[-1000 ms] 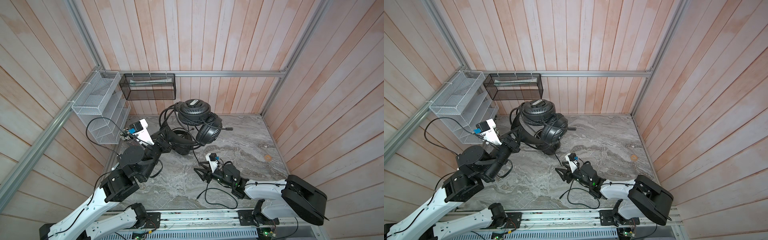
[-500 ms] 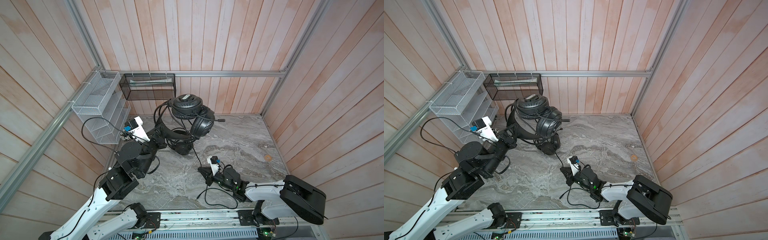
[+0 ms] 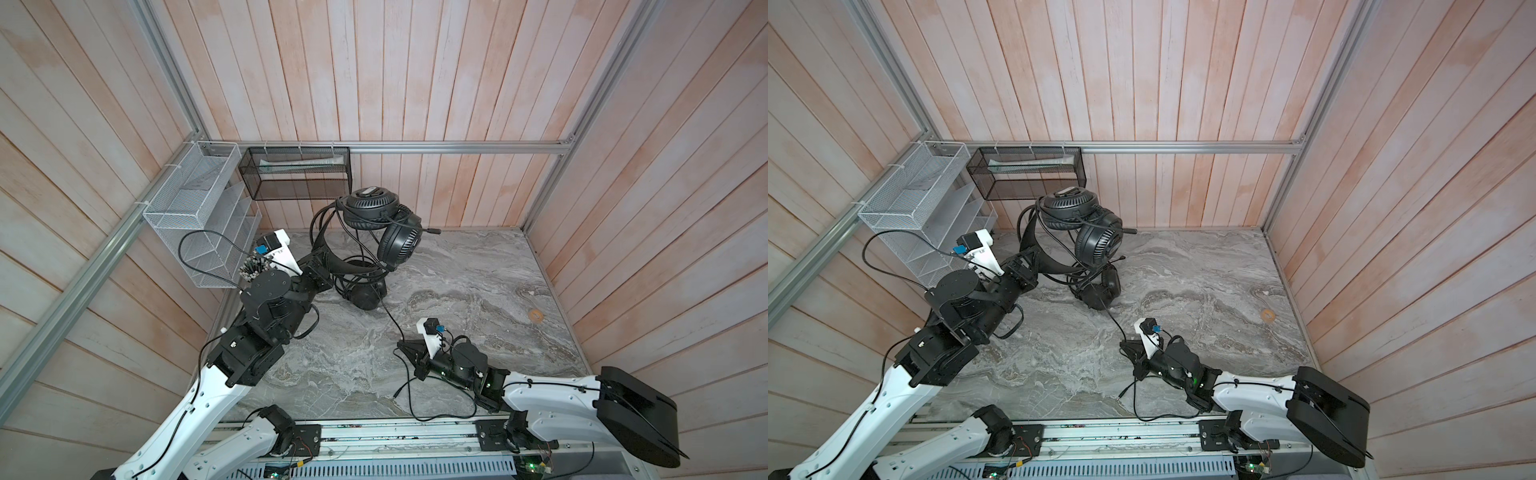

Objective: Wrap the headphones

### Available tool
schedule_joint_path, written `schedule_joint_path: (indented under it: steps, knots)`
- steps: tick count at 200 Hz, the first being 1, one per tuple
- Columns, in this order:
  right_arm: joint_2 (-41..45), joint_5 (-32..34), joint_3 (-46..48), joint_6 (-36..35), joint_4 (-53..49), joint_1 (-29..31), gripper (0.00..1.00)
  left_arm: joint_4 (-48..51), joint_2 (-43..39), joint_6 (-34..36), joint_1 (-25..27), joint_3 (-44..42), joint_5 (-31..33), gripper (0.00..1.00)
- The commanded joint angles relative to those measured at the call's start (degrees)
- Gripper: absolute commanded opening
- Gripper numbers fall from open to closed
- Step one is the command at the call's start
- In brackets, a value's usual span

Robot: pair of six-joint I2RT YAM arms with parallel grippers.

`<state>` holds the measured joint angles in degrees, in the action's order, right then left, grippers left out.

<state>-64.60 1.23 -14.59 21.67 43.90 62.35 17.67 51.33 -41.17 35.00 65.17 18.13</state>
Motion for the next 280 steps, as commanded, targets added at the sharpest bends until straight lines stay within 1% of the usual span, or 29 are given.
schedule_joint_path:
  steps: [1,19,43,62,86,102,117,141,157,180,209,240,280]
  knots:
    - [4.2,3.6,0.3,-1.8,-6.8,3.2,0.00,-1.3,1.3,-0.1,-2.3,2.5,-1.4,0.00]
    - [9.4,5.5,0.7,-1.6,-11.2,5.6,0.00,-1.3,2.8,0.0,-4.9,1.7,-3.3,0.00]
    - [15.3,6.3,-0.6,-1.9,-16.7,7.7,0.00,-2.0,4.6,-1.0,-8.2,0.2,-7.2,0.00]
    - [20.1,6.7,-4.3,-3.0,-23.5,10.2,0.00,0.5,6.8,1.1,-8.7,1.1,-4.9,0.00]
    - [24.1,7.8,-10.7,-6.4,-30.0,15.0,0.00,1.8,8.6,3.4,-9.9,0.9,-4.6,0.00]
    - [23.0,10.1,-15.4,-8.5,-35.8,17.1,0.00,1.8,9.3,4.3,-10.8,0.3,-4.4,0.00]
    - [21.1,9.3,-19.1,-10.1,-39.4,18.6,0.00,1.9,9.9,5.5,-11.3,-0.2,-3.1,0.00]
    - [20.7,10.5,-23.3,-12.3,-41.1,22.1,0.00,3.0,11.8,9.0,-11.7,0.4,0.0,0.00]
    - [21.2,11.5,-25.8,-13.5,-41.4,24.4,0.00,3.2,12.9,10.5,-12.0,0.2,0.7,0.00]
    - [20.1,13.5,-30.6,-15.9,-44.7,28.1,0.00,3.0,14.2,12.1,-12.5,-0.3,1.8,0.00]
    - [18.0,17.0,-35.1,-18.2,-47.4,33.4,0.00,2.6,15.2,12.3,-14.2,-0.8,-0.2,0.00]
    - [16.0,21.9,-38.3,-20.5,-48.0,38.7,0.00,3.3,15.6,13.4,-14.4,-0.6,-0.2,0.00]
    - [15.9,24.9,-40.4,-22.6,-48.1,39.8,0.00,3.1,15.1,13.8,-14.4,-2.3,-1.7,0.00]
